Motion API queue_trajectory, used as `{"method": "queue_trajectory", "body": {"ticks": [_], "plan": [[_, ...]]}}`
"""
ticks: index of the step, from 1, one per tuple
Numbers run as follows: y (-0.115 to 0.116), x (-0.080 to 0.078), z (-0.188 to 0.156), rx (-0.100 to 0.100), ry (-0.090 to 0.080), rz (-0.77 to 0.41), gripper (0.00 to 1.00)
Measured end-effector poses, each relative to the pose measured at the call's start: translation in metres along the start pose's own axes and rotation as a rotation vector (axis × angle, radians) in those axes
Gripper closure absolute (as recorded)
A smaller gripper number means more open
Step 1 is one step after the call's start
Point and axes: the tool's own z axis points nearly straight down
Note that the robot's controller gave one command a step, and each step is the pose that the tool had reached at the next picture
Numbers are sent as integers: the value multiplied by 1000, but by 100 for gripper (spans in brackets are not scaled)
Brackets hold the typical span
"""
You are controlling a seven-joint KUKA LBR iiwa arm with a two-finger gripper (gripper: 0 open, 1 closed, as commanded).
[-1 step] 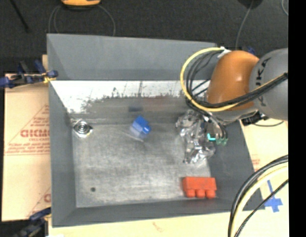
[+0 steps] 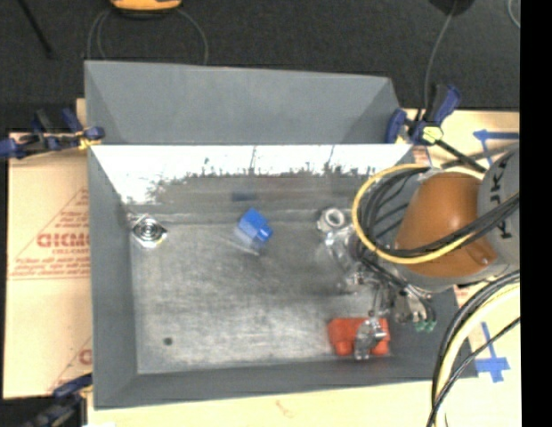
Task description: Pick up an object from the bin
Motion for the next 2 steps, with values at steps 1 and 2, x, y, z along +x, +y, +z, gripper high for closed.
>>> {"method": "queue_trajectory", "body": {"ticks": [1, 2], "plan": [[0, -6, -5, 4, -12, -5, 100], [-7, -11, -210, 6, -17, -426, 100]]}}
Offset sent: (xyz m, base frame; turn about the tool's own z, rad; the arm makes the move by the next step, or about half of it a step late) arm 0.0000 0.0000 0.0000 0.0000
